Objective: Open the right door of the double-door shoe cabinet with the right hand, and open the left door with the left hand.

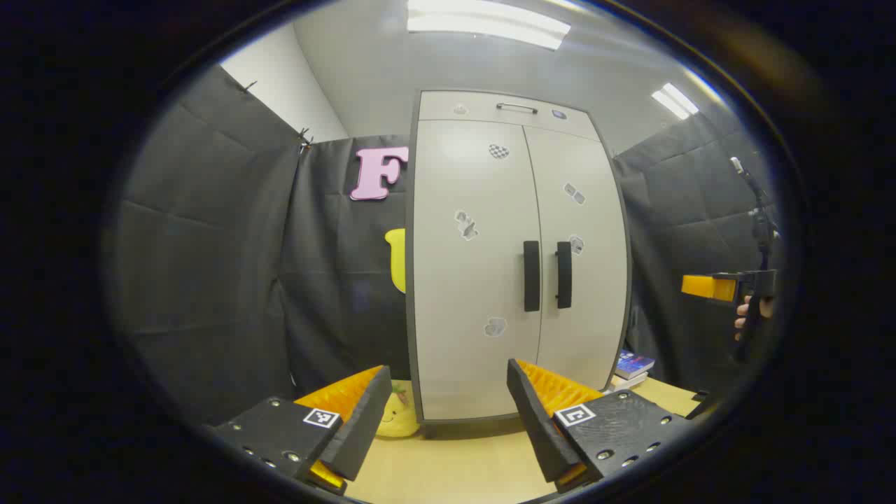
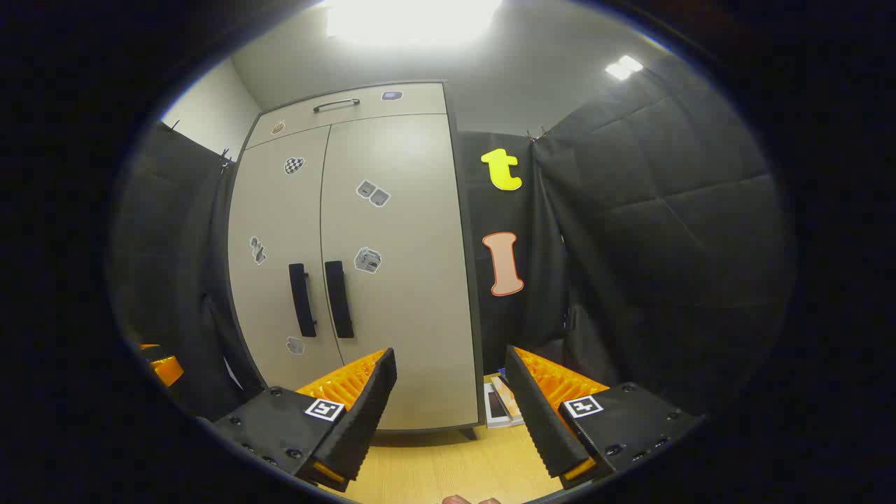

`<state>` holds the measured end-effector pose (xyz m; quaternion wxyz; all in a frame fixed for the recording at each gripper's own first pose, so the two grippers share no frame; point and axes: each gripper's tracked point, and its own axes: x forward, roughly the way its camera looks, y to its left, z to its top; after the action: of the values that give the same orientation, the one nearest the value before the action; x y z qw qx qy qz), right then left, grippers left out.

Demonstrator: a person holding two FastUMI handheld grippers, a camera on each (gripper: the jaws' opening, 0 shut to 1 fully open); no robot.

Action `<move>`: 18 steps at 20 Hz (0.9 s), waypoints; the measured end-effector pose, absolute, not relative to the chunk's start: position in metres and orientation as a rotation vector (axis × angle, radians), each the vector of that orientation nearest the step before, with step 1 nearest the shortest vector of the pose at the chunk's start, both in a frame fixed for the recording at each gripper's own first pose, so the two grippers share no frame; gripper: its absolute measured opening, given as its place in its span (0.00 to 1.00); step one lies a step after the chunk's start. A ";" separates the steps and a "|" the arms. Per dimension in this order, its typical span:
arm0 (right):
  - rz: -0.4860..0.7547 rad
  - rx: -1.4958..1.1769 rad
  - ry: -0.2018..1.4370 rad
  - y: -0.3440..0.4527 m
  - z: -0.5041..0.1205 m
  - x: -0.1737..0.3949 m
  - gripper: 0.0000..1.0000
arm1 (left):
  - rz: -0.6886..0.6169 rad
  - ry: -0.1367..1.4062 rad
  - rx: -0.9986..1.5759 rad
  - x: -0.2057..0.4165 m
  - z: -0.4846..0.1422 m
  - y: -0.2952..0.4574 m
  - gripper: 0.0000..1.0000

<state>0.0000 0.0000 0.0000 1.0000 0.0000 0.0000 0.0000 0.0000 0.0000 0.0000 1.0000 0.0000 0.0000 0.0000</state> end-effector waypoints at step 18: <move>0.085 -0.033 -0.019 0.032 0.021 0.020 0.98 | 0.014 0.018 -0.044 -0.005 -0.011 -0.001 0.95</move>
<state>0.0197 0.0318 0.0213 0.9989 -0.0164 -0.0094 0.0427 -0.0054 -0.0006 -0.0105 0.9997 -0.0221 0.0090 0.0069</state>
